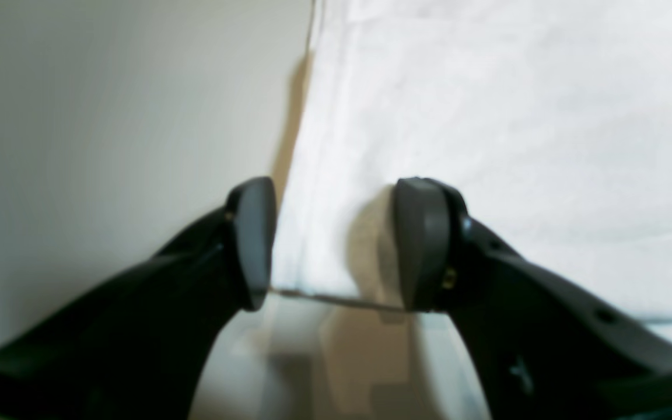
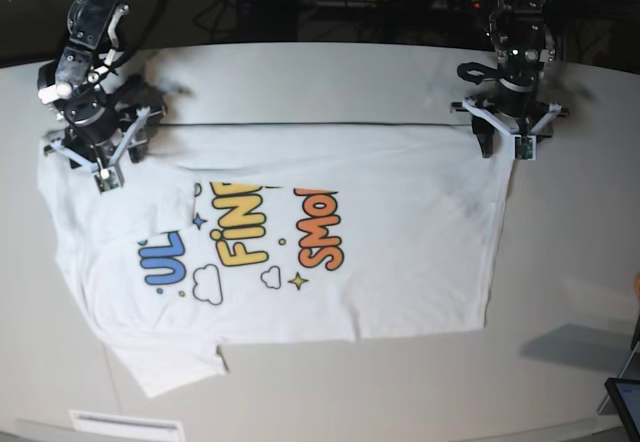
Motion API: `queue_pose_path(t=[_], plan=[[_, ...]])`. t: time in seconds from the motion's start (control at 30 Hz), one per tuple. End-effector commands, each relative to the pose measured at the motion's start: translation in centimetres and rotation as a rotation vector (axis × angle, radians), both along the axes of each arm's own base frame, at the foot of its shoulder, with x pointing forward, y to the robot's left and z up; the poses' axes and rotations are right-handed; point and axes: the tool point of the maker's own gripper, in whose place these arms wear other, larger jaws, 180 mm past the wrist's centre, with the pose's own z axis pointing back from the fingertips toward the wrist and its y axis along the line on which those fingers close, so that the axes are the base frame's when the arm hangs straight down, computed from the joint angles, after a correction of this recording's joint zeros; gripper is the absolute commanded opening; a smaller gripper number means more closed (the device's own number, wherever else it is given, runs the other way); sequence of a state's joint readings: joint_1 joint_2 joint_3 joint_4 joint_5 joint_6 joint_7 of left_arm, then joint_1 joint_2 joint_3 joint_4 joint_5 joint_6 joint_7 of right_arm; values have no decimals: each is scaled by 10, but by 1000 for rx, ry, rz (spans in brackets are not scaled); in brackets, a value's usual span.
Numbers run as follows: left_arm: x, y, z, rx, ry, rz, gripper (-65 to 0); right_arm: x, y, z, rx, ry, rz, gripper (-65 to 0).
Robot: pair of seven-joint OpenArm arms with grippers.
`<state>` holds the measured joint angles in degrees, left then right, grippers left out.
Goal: Fold the T-shirt properly
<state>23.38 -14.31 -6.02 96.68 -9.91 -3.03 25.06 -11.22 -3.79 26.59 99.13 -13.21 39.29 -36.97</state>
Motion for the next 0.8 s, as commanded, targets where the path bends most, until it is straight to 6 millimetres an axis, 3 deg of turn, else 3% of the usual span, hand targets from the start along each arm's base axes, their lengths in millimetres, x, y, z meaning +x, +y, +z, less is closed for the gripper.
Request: queue_pose_path(t=[0.0,0.33,0.77], plan=[[-2,5,7,27,-3,0,-341,-23,-9,-13,-56,104,-1,-351],[-8,3,9,32,-1,-8,-341,-37,-7,-3,-74,92,-3,-351],[-16,0,13,36,2,-18,-341,-35,-5,-2,-74,87,3,-351]])
